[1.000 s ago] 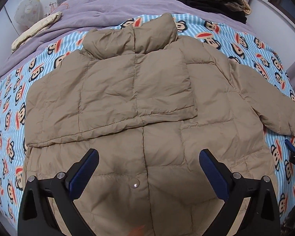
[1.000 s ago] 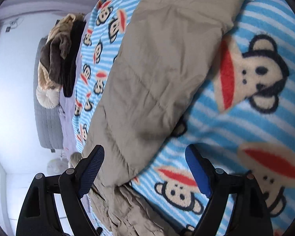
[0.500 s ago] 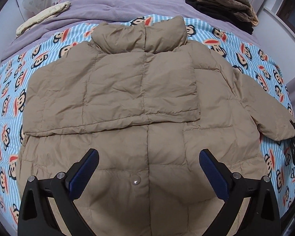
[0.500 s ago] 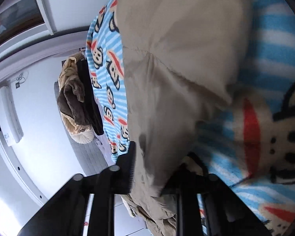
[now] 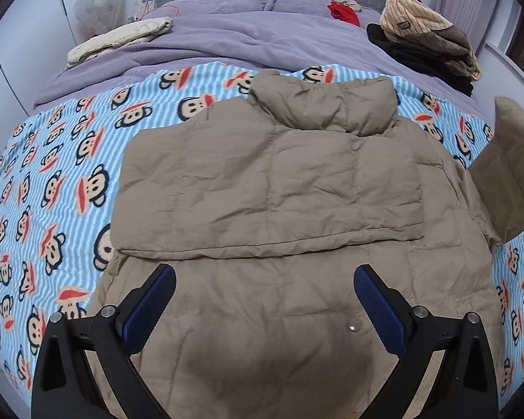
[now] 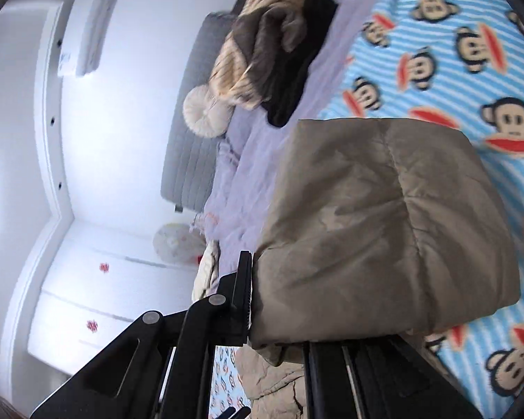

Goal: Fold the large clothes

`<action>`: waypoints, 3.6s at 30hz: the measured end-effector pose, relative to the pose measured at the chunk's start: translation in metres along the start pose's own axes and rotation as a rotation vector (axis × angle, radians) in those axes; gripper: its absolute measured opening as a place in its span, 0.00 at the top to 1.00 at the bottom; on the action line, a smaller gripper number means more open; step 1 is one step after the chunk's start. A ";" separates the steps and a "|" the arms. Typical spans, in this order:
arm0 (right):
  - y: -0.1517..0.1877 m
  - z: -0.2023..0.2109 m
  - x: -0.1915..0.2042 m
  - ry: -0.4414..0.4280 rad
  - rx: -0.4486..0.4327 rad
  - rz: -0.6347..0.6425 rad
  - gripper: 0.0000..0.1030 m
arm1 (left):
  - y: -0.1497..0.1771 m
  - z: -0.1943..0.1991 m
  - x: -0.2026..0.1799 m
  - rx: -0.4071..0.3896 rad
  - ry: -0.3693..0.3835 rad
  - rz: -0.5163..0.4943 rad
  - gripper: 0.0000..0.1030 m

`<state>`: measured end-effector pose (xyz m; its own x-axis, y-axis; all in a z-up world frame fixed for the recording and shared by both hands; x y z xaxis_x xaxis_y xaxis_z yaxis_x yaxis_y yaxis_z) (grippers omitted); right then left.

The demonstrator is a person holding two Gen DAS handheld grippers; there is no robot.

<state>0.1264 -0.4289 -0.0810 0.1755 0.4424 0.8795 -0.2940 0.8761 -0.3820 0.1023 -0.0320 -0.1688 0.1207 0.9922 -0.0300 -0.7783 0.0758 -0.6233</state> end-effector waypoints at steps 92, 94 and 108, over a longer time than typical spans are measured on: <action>0.104 -0.052 -0.120 0.411 0.274 -0.076 0.30 | -0.033 -0.103 -0.003 0.142 0.354 0.183 0.90; 0.106 -0.057 -0.122 0.412 0.278 -0.072 0.30 | -0.016 -0.108 0.005 0.176 0.324 0.157 0.90; 0.109 -0.068 -0.131 0.427 0.306 -0.056 0.30 | -0.050 -0.055 0.054 0.075 0.218 0.124 0.88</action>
<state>0.1354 -0.3781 -0.2572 0.5474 0.4911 0.6776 -0.5228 0.8330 -0.1814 0.1817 0.0123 -0.1820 0.1457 0.9502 -0.2754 -0.8379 -0.0295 -0.5450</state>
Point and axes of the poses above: each gripper's, at about its wrist camera, not at the fingertips, and z roughly against the way its jaws point, x to its left, y to its underside, the point moved 8 cm from there along -z, roughly the way its jaws point, and after that the axes turned 13 degrees about -x, right-handed, at the moved point
